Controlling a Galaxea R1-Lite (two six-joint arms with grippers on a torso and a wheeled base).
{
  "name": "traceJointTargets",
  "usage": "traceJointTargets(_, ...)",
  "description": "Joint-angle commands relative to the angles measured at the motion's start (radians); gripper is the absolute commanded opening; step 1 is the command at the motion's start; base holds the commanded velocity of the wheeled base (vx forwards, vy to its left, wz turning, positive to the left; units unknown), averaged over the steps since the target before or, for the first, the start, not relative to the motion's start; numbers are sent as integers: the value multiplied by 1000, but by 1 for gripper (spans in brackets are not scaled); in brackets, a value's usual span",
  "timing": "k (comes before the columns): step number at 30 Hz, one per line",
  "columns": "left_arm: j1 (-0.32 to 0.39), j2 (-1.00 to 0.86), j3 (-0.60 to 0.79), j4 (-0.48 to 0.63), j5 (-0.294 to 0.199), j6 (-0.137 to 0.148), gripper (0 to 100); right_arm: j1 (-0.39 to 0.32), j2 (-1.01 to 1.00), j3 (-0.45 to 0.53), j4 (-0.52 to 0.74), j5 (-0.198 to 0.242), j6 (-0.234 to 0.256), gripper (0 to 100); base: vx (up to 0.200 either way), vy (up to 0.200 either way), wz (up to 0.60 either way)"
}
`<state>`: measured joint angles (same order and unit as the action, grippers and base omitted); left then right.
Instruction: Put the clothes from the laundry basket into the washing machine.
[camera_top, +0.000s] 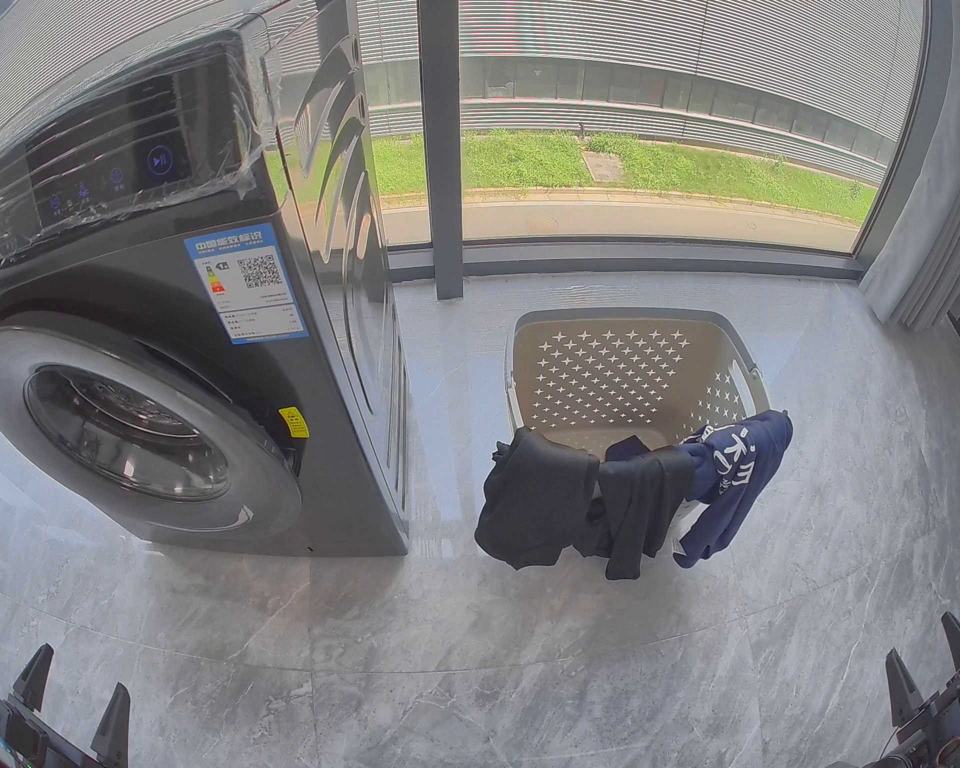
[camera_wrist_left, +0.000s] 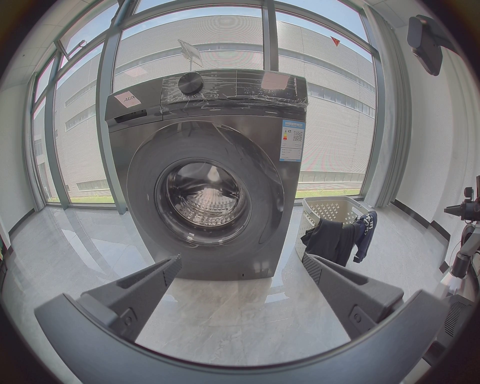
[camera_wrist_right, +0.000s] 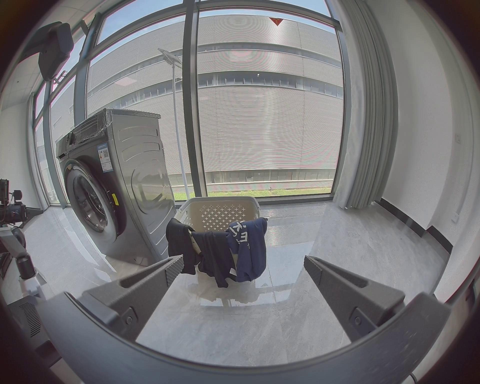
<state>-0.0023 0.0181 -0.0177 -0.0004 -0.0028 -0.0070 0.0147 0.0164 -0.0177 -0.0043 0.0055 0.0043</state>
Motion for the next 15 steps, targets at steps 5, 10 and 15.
traceJointTargets(5,-1,-13,18,0,0,1,100,1,-16,18,0,1,0,100,0,0,0)
traceJointTargets(10,1,-13,18,-1,-3,-4,100,1,-16,18,0,1,0,100,0,120,0)
traceJointTargets(15,1,-13,18,-1,-3,-4,100,1,-16,18,0,1,0,100,0,200,0)
